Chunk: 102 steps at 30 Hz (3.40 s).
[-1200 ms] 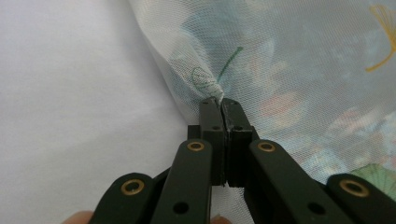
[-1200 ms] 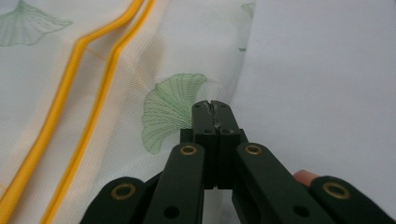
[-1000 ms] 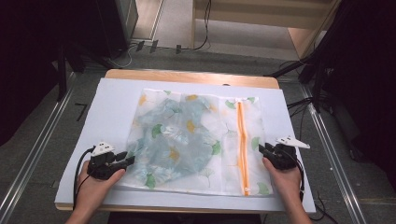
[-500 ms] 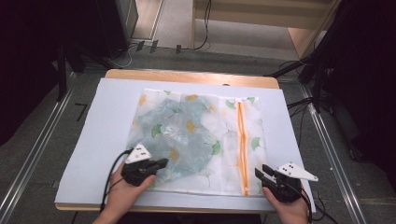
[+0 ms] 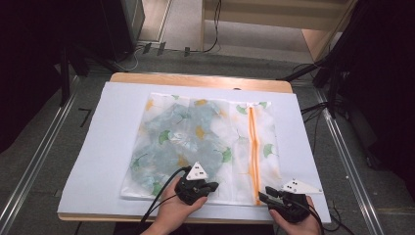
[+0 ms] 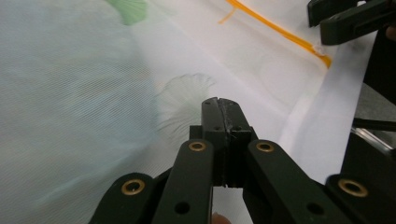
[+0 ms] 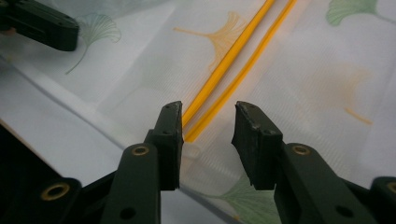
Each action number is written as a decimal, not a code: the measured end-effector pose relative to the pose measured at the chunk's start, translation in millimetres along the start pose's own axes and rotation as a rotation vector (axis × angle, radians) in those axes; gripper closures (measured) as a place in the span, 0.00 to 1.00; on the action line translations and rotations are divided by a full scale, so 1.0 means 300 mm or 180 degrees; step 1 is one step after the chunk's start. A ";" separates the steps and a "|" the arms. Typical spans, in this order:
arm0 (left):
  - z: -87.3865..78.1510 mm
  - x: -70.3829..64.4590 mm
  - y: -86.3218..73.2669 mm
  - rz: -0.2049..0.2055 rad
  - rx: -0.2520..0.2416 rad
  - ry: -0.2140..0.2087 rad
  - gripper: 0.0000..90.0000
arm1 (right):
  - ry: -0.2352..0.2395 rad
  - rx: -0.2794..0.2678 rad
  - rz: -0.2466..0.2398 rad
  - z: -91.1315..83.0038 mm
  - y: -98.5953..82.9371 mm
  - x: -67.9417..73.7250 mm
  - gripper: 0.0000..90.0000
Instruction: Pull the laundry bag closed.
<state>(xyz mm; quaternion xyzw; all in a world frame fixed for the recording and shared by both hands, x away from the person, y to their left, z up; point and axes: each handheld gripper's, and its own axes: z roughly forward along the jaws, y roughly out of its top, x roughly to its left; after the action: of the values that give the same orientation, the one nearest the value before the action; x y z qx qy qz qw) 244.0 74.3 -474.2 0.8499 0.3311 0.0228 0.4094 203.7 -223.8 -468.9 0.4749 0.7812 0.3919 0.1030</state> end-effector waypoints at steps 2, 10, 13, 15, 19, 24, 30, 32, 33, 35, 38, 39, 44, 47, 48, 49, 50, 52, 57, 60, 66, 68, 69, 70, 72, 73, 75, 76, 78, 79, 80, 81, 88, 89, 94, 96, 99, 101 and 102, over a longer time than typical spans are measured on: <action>0.020 -0.019 -0.003 0.0086 0.0082 0.0013 1.00 | 0.0092 0.0063 0.0057 0.008 -0.003 -0.004 0.66; 0.016 -0.020 -0.007 0.0116 0.0084 0.0022 1.00 | 0.0232 0.0218 -0.0061 0.022 -0.015 0.001 0.71; 0.015 -0.020 -0.009 0.0124 0.0080 0.0019 1.00 | 0.0272 0.0219 -0.0105 0.020 -0.013 0.006 0.80; 0.015 -0.019 -0.009 0.0127 0.0079 0.0017 1.00 | 0.0322 0.0204 -0.0095 0.015 -0.012 0.006 0.89; 0.015 -0.017 -0.010 0.0133 0.0076 0.0009 1.00 | 0.0351 0.0211 -0.0138 0.013 -0.011 0.009 0.92; 0.016 -0.017 -0.010 0.0125 0.0064 -0.0001 1.00 | 0.0419 0.0151 -0.0071 0.002 -0.012 0.000 0.91; 0.016 -0.017 -0.008 0.0096 0.0073 -0.0018 1.00 | 0.0434 0.0132 -0.0018 -0.018 -0.023 -0.019 1.00; 0.016 -0.017 -0.006 0.0108 0.0089 -0.0014 1.00 | 0.0422 0.0171 -0.0031 -0.017 -0.021 -0.023 1.00; 0.016 -0.017 -0.005 0.0111 0.0095 -0.0023 0.99 | 0.0493 0.0208 -0.0071 -0.013 -0.020 -0.018 1.00; 0.018 -0.020 -0.004 0.0126 0.0082 -0.0026 0.98 | 0.0508 0.0184 -0.0078 -0.012 -0.020 -0.011 1.00; 0.018 -0.019 -0.005 0.0123 0.0087 -0.0029 0.98 | 0.0416 0.0137 -0.0013 -0.012 -0.019 -0.009 0.88; 0.018 -0.019 -0.005 0.0118 0.0089 -0.0028 0.99 | 0.0465 0.0125 0.0035 -0.011 -0.022 -0.014 0.78; 0.018 -0.020 -0.006 0.0114 0.0081 -0.0024 0.99 | 0.0361 0.0224 -0.0065 0.007 -0.020 0.019 0.68; 0.017 -0.018 -0.006 0.0115 0.0091 -0.0028 0.99 | 0.0140 0.0305 -0.0213 0.016 -0.022 0.041 0.77; 0.018 -0.018 -0.007 0.0112 0.0083 -0.0037 0.99 | 0.0157 0.0305 -0.0215 0.014 -0.021 0.037 0.82; 0.018 -0.017 -0.007 0.0112 0.0079 -0.0043 0.99 | 0.0178 0.0305 -0.0206 0.010 -0.022 0.030 0.86; 0.018 -0.017 -0.007 0.0107 0.0077 -0.0043 0.99 | 0.0235 0.0318 -0.0150 0.007 -0.022 0.023 0.88; 0.018 -0.017 -0.008 0.0103 0.0070 -0.0046 0.99 | 0.0317 0.0315 -0.0111 0.002 -0.023 0.010 0.92; 0.018 -0.016 -0.006 0.0111 0.0089 -0.0045 0.99 | 0.0358 0.0303 -0.0078 -0.007 -0.023 -0.005 0.98; 0.020 -0.018 -0.004 0.0113 0.0082 -0.0045 0.99 | 0.0330 0.0286 -0.0110 -0.009 -0.021 -0.002 1.00; 0.029 -0.031 0.002 0.0113 0.0070 -0.0078 0.98 | 0.0349 0.0230 -0.0059 -0.015 -0.019 -0.013 1.00; 0.041 -0.049 0.006 0.0156 0.0073 -0.0101 0.99 | 0.0327 0.0244 -0.0120 -0.012 -0.014 -0.006 1.00; 0.041 -0.049 0.006 0.0156 0.0073 -0.0101 0.99 | 0.0327 0.0244 -0.0120 -0.012 -0.014 -0.006 1.00; 0.045 -0.056 0.008 0.0156 0.0070 -0.0117 1.00 | 0.0318 0.0236 -0.0159 -0.012 -0.009 0.000 1.00; 0.063 -0.073 0.017 0.0173 0.0075 -0.0168 1.00 | 0.0323 0.0199 -0.0153 -0.011 -0.005 0.003 1.00; 0.069 -0.079 0.021 0.0179 0.0094 -0.0192 1.00 | 0.0317 0.0192 -0.0143 -0.009 -0.004 0.005 1.00; 0.082 -0.091 0.027 0.0189 0.0091 -0.0220 1.00 | 0.0309 0.0187 -0.0155 -0.005 -0.003 0.006 1.00; 0.088 -0.098 0.029 0.0198 0.0105 -0.0233 1.00 | 0.0304 0.0182 -0.0155 -0.003 -0.001 0.007 1.00; 0.092 -0.104 0.031 0.0226 0.0117 -0.0234 1.00 | 0.0270 0.0164 -0.0165 0.001 0.001 0.009 1.00; 0.097 -0.110 0.033 0.0219 0.0120 -0.0241 1.00 | 0.0270 0.0164 -0.0165 0.001 0.001 0.009 1.00; 0.101 -0.112 0.036 0.0220 0.0124 -0.0263 0.99 | 0.0283 0.0157 -0.0141 0.004 0.004 0.007 1.00; 0.104 -0.113 0.038 0.0215 0.0124 -0.0275 0.99 | 0.0276 0.0156 -0.0145 0.005 0.004 0.006 1.00; 0.142 -0.141 0.052 0.0201 0.0149 -0.0377 0.98 | 0.0275 0.0222 -0.0170 0.004 0.001 0.011 1.00; 0.147 -0.143 0.053 0.0182 0.0144 -0.0409 0.98 | 0.0280 0.0222 -0.0174 0.002 0.001 0.012 1.00; 0.166 -0.159 0.059 0.0103 0.0135 -0.0491 0.96 | 0.0260 0.0222 -0.0212 0.005 0.013 0.021 1.00; 0.174 -0.174 0.061 0.0129 0.0112 -0.0491 0.96 | 0.0245 0.0230 -0.0203 0.007 0.015 0.021 1.00; 0.180 -0.177 0.064 0.0169 0.0138 -0.0483 1.00 | 0.0245 0.0249 -0.0196 0.008 0.015 0.022 1.00; 0.181 -0.177 0.067 0.0172 0.0166 -0.0479 1.00 | 0.0219 0.0233 -0.0213 0.007 0.016 0.021 1.00; 0.182 -0.178 0.069 0.0192 0.0186 -0.0468 1.00 | 0.0219 0.0233 -0.0213 0.007 0.016 0.021 1.00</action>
<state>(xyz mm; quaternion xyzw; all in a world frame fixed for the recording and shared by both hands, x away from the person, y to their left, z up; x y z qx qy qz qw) 230.6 -3.1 -483.3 0.8704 0.2750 -0.0370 0.4067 204.7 -216.3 -465.6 0.4382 0.8135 0.3755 0.0718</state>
